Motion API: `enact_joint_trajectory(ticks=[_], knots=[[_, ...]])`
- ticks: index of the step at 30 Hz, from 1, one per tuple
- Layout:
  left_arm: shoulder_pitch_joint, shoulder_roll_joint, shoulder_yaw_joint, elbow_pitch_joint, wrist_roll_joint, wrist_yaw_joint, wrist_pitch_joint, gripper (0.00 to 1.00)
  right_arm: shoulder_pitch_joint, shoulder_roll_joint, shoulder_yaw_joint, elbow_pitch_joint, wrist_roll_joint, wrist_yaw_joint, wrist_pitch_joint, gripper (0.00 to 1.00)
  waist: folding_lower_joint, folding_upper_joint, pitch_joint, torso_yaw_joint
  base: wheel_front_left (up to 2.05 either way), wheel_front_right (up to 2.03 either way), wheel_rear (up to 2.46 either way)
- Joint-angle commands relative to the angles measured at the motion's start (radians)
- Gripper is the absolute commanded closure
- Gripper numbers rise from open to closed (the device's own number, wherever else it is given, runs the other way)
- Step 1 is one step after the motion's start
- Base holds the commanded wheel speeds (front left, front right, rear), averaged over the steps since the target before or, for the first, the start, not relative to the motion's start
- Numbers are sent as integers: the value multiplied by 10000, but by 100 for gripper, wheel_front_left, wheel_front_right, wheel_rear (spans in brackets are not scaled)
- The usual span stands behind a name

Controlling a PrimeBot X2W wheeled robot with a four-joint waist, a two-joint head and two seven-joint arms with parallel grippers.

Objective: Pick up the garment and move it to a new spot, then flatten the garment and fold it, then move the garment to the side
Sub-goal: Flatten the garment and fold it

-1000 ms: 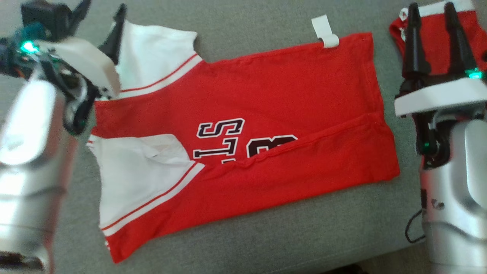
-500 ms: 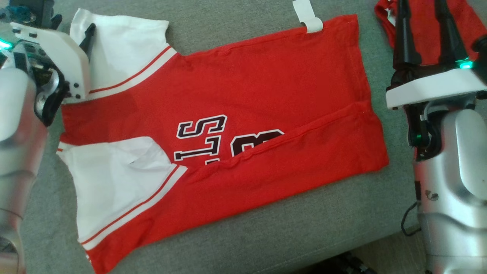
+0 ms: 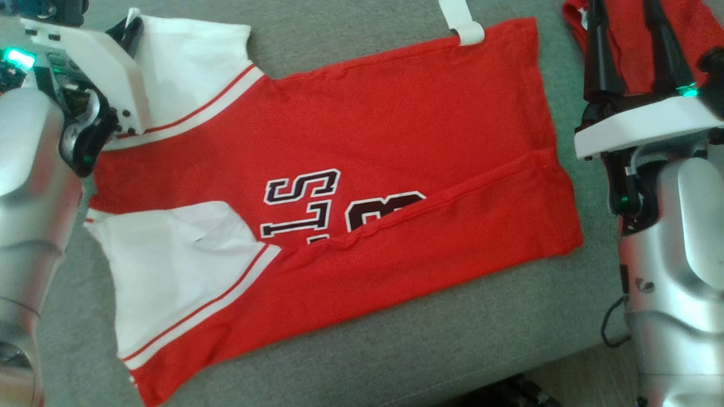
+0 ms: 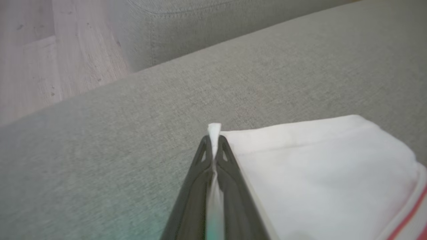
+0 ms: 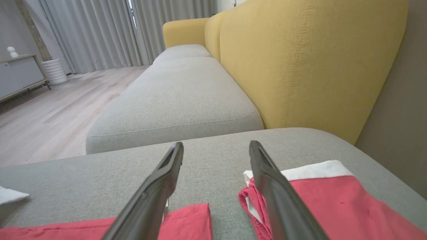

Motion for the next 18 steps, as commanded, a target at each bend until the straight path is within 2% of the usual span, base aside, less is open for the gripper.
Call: enact_joint_trajectory(ticks=[1, 10, 16, 18], knots=[[-248, 377, 195, -221, -31, 18, -289, 100, -299, -121, 197, -282, -84, -9, 84, 0, -1, 0, -135, 162, 0, 0, 0], [128, -139, 96, -1272, -124, 18, -2909, 100, -459, -1285, 951, 485, 345, -9, 738, 0, -1, 0, -973, 1365, 0, 0, 0], [949, -229, 31, -2634, -219, 124, -3561, 100, -496, -2030, 1347, 1588, 735, -9, 1352, 0, -1, 0, -1370, 2101, 0, 0, 0], [1434, -178, -54, -3414, -240, 278, -3562, 100, -539, -2329, 1306, 2352, 816, -9, 1694, 0, -1, 0, -1460, 2385, 0, 0, 0]])
